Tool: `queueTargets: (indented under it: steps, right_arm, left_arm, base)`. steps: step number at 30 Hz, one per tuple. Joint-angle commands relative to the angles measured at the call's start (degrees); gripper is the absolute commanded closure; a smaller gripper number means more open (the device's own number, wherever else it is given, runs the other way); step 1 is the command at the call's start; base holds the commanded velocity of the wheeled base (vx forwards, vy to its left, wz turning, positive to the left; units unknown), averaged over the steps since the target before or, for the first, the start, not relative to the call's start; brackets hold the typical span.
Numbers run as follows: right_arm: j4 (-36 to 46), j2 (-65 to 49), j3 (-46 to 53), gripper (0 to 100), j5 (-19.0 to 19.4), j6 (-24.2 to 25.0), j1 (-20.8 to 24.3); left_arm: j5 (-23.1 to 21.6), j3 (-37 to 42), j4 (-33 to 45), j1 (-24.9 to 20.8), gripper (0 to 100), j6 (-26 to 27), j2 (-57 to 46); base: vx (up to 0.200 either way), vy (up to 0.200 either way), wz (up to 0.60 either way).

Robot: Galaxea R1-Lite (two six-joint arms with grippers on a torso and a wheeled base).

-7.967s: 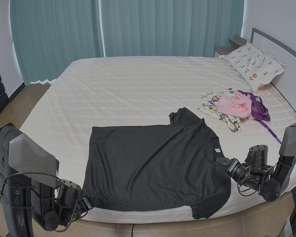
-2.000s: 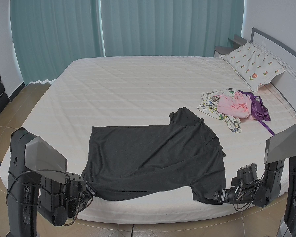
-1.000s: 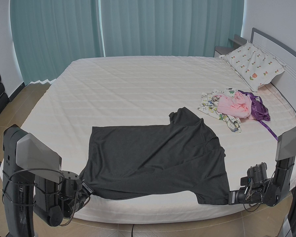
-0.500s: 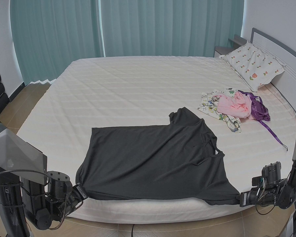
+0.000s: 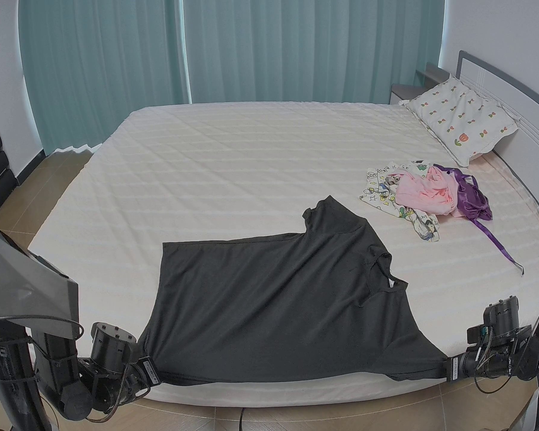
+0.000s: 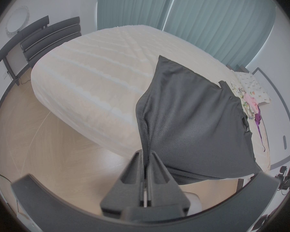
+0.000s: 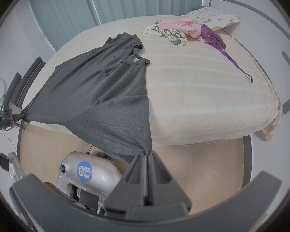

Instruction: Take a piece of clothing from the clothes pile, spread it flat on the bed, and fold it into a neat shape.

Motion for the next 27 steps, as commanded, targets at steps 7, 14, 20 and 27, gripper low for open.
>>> queueTargets:
  steps: [7, 14, 20, 27]
  right_arm:
    - [14.3, -8.6, -1.9, 100, -5.6, -2.3, -0.8]
    - [15.7, -10.9, -2.4, 100, -4.8, -2.1, -1.2]
    - [14.9, -11.2, -4.3, 100, -1.9, -1.4, -1.9]
    - [14.8, -13.1, -7.9, 100, 3.0, 1.3, -2.1]
  left_arm:
    - [0.0, 0.9, 9.8, -8.0, 100, -3.8, -0.8]
    - [-0.6, 0.9, 16.3, -9.4, 100, -6.9, -5.2]
    - [-0.8, -0.1, 14.0, -8.1, 100, -7.0, -5.5]
    - [-0.4, -2.6, 7.1, -1.7, 100, -6.6, -6.4]
  base:
    - [0.0, 0.0, 0.0]
    - [0.0, 0.0, 0.0]
    - [0.0, 0.0, 0.0]
    - [0.0, 0.0, 0.0]
